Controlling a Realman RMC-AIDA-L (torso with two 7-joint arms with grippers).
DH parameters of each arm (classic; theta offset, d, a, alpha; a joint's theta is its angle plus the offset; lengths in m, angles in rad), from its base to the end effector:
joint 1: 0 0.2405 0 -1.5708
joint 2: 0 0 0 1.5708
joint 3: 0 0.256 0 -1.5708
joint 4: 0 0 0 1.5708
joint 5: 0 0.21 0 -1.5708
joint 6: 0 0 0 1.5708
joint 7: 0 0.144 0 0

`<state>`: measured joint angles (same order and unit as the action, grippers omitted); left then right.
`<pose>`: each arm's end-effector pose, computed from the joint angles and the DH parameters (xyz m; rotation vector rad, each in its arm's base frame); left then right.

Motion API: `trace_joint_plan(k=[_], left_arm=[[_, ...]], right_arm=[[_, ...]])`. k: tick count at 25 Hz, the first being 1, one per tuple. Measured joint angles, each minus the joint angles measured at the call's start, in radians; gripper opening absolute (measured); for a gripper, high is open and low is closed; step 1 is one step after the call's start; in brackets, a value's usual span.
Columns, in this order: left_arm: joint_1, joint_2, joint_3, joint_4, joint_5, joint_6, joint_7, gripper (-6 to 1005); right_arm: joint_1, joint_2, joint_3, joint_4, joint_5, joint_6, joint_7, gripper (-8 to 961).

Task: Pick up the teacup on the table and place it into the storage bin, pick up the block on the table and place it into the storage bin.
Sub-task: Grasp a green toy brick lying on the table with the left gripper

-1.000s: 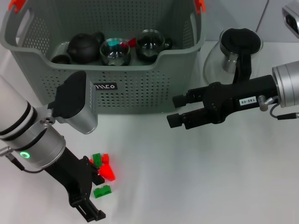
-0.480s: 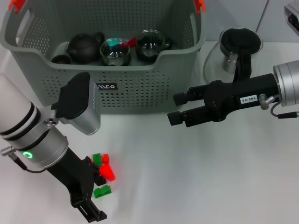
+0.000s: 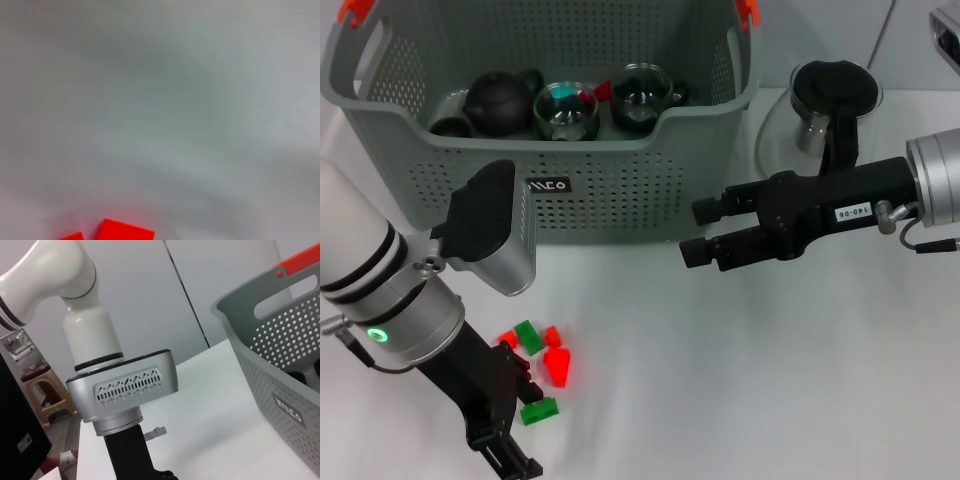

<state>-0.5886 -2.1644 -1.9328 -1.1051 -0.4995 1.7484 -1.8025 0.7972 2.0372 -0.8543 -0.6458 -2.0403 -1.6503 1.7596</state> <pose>-0.2287 0.3042 -0.0319 2.9385 0.3867 -0.6064 0.1701 0.3675 -0.0101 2.9405 -0.7163 -0.5608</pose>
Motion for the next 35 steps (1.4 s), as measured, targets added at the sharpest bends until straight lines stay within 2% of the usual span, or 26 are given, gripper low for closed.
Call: trace_joint_plan(k=[9,14,20,35], left_arm=[[-0.009,0.006,-0.077,-0.110,-0.047,0.112,0.013,905],[-0.006,0.009,-0.087,-0.112,-0.037,0.093,0.010,903],[0.008,-0.002,-0.069,-0.112,-0.016,0.069,0.001,902],[0.005,0.000,-0.038,-0.025,-0.010,0.009,0.007,883]], right_arm=[[0.001,-0.002,0.000,0.000,0.009,-0.009,-0.002,825],[-0.005,-0.003,0.000,0.000,0.010,-0.007,-0.007,824],[-0.007,-0.003,0.000,0.000,0.011,-0.005,-0.008,825],[-0.005,-0.002,0.000,0.000,0.014,0.001,-0.011,824]])
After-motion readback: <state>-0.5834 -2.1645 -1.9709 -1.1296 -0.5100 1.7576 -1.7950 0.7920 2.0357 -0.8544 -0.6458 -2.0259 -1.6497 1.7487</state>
